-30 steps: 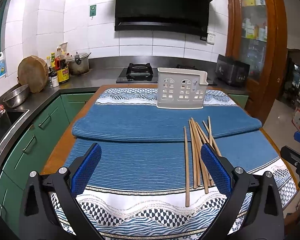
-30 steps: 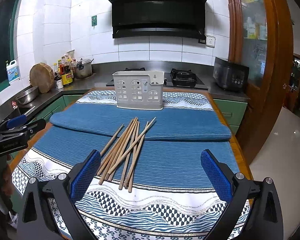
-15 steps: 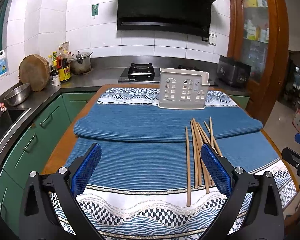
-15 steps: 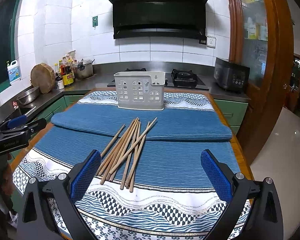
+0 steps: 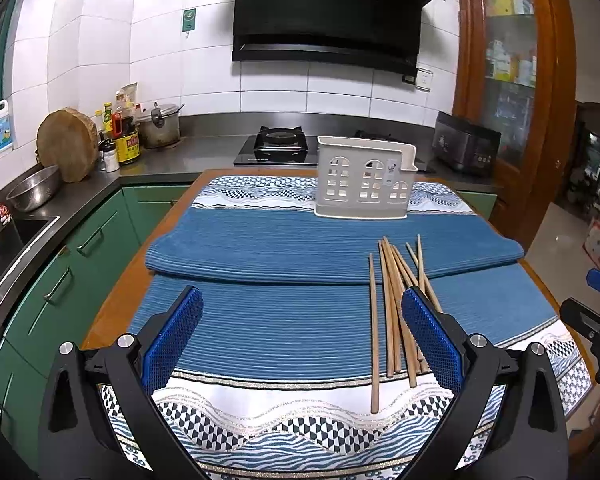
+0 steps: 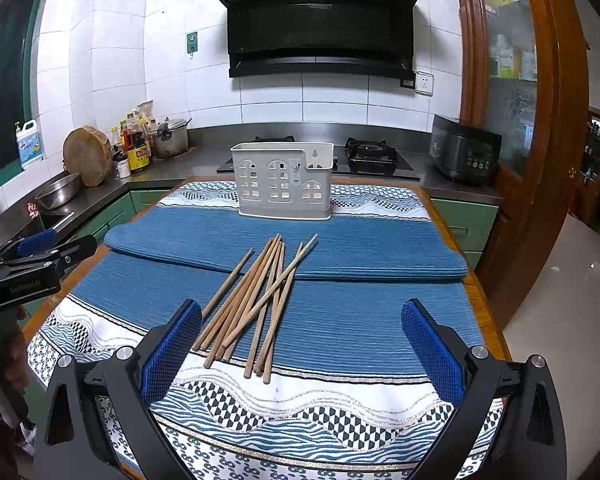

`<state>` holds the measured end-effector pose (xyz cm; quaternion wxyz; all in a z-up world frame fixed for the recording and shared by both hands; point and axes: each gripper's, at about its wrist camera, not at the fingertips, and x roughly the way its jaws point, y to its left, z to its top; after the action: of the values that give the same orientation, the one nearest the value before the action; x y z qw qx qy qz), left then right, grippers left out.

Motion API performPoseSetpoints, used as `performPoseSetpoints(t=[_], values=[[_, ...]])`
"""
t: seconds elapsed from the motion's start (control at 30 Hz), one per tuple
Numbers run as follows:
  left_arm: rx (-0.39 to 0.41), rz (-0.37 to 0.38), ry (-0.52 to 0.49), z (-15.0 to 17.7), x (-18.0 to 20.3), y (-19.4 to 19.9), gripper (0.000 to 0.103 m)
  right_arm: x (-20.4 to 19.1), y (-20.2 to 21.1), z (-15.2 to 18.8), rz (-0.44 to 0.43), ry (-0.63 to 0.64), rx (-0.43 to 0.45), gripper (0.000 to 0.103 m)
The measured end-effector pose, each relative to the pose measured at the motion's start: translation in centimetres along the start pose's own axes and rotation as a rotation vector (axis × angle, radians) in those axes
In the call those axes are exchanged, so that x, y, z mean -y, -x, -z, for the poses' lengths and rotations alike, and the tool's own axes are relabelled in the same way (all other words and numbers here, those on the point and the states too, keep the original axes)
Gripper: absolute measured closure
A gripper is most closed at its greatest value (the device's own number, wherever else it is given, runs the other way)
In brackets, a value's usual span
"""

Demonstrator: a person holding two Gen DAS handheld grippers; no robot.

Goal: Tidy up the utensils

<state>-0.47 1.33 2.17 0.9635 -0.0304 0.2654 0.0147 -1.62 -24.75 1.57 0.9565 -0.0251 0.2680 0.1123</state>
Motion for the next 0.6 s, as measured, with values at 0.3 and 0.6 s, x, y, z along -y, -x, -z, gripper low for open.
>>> performPoseSetpoints(t=[0.3,0.6], values=[[-0.002,0.009,0.006,-0.08,-0.02,-0.20,0.005,0.24,-0.05,0.20,0.003,-0.013,-0.003,0.006],[-0.013,0.012,0.006,0.14,-0.04,-0.67,0.005,0.34,-0.73,0.18,0.005,-0.013,-0.015,0.007]])
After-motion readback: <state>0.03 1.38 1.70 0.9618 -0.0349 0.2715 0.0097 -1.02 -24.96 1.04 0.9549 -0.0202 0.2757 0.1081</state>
